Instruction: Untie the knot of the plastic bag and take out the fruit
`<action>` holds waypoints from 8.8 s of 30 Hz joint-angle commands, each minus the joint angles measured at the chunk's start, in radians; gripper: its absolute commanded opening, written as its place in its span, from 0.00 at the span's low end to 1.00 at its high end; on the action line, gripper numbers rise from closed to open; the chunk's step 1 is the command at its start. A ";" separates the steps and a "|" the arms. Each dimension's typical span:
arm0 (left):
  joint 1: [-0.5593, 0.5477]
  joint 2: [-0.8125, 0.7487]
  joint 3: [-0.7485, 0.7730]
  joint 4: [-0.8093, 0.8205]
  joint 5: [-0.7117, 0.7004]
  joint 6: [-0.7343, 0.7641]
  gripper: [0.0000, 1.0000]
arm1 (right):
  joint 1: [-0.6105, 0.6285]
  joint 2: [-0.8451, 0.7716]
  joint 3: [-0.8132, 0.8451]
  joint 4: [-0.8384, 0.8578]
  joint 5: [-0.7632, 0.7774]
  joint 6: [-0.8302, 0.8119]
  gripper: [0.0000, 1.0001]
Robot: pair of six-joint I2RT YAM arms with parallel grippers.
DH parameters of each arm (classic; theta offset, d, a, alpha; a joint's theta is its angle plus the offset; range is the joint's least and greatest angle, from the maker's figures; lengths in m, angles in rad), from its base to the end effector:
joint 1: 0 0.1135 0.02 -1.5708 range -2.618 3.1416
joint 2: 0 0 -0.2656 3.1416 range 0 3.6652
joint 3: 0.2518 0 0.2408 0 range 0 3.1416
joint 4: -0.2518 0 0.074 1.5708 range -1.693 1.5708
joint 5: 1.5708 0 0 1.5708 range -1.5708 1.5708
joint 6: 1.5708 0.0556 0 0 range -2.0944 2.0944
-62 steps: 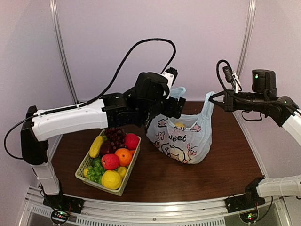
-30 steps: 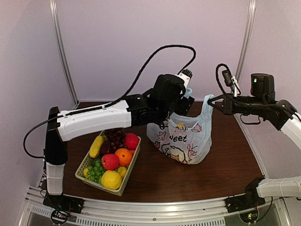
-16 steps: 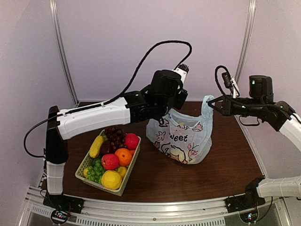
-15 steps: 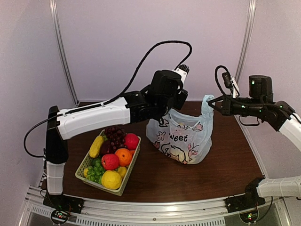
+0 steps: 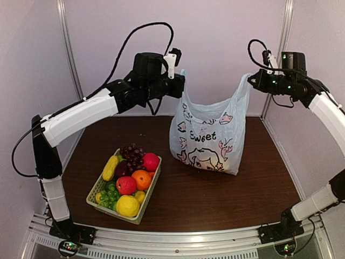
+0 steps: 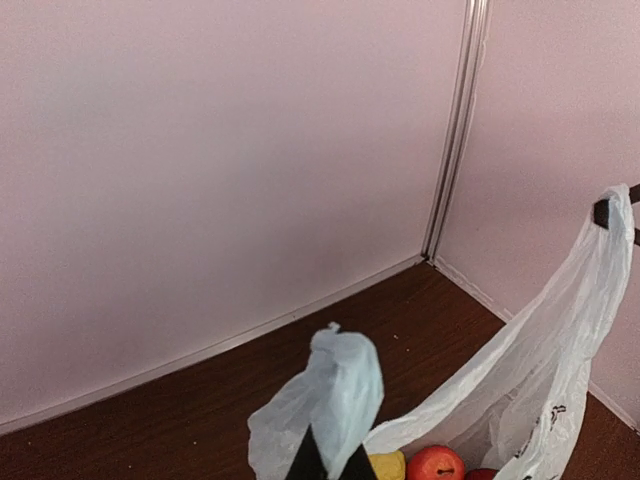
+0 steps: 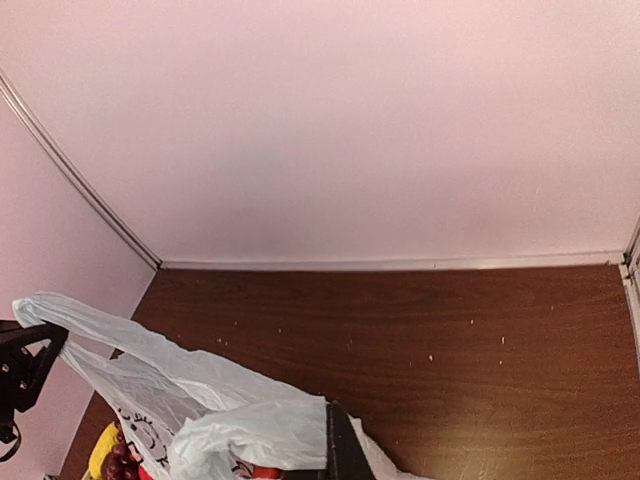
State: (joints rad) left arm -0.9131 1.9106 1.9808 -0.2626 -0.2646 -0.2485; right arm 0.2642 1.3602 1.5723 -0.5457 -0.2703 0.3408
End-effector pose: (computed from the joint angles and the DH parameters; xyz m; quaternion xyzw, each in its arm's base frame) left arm 0.2941 -0.3569 0.4157 0.1703 0.7505 -0.2608 0.5829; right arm 0.2861 0.0928 0.4392 -0.0472 0.8097 0.2760 0.5158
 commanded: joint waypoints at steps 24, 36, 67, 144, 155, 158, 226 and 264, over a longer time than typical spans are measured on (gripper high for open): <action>0.045 -0.449 -0.899 0.421 0.229 -0.219 0.00 | 0.414 -0.524 -0.726 0.092 -0.208 0.166 0.12; 0.045 -0.507 -0.951 0.420 0.222 -0.247 0.00 | 0.414 -0.428 -0.330 -0.161 0.037 -0.030 0.84; 0.044 -0.482 -0.930 0.439 0.297 -0.244 0.00 | 0.412 0.375 0.133 -0.362 0.020 -0.506 0.97; 0.089 -0.285 -0.355 -0.139 0.515 -0.078 0.97 | 0.314 0.008 -0.065 -0.095 -0.060 -0.326 0.00; 0.093 -0.175 -0.287 -0.185 0.537 -0.067 0.94 | 0.316 0.011 -0.067 -0.096 -0.062 -0.326 0.00; 0.092 -0.157 -0.279 -0.174 0.579 -0.065 0.61 | 0.316 0.006 -0.072 -0.089 -0.043 -0.318 0.00; 0.092 -0.315 -0.532 0.013 0.564 -0.152 0.00 | 0.772 -0.187 -0.193 -0.222 0.153 0.060 0.51; 0.094 -0.339 -0.600 0.109 0.464 -0.261 0.00 | 0.609 0.264 -0.340 -0.115 0.491 -0.025 0.49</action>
State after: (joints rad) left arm -0.8253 1.6108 1.3918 -0.2287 0.2321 -0.4866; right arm 0.8764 1.6943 1.3277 -0.6559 0.2272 0.2859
